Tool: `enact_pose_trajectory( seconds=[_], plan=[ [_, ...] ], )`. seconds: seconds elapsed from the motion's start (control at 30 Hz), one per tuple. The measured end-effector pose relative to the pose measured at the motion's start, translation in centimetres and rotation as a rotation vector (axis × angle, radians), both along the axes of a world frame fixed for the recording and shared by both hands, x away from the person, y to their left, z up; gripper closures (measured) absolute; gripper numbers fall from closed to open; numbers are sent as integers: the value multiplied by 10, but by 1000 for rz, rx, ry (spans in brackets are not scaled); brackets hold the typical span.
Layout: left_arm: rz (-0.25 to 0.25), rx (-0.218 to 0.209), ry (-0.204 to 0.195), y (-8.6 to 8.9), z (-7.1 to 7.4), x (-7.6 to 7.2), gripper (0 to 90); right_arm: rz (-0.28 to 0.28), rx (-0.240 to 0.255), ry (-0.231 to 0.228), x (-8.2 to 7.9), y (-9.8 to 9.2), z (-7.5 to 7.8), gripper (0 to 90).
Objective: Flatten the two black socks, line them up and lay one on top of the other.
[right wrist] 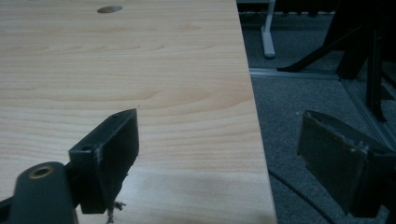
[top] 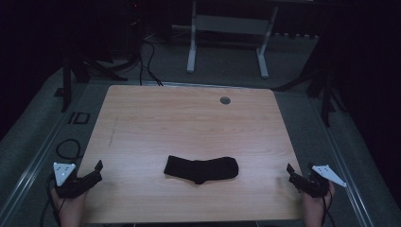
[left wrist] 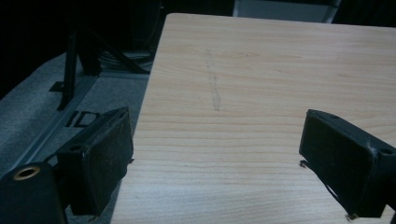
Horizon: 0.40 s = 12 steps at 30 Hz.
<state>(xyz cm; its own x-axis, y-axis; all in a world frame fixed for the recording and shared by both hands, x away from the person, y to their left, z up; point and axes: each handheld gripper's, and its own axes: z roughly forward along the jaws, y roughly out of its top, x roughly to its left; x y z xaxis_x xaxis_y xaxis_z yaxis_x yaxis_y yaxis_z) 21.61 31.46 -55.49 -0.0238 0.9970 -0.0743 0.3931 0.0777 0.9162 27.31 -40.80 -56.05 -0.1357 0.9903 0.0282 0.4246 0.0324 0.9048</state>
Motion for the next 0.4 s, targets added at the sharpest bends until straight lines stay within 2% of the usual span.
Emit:
enact_pose_trajectory(
  seconds=[0.17, 0.27, 0.4],
  plan=[
    [-6, 14, -10, 0, -1, -2, 105, -8, -13, -5, 2, 0, 0, 135],
    [-3, -2, -20, 2, 0, -3, 105, -9, -19, -2, 2, 0, 0, 135],
    [-5, 1, -21, 2, -1, -4, 105, -4, -22, 1, 2, 1, 0, 136]
  ],
)
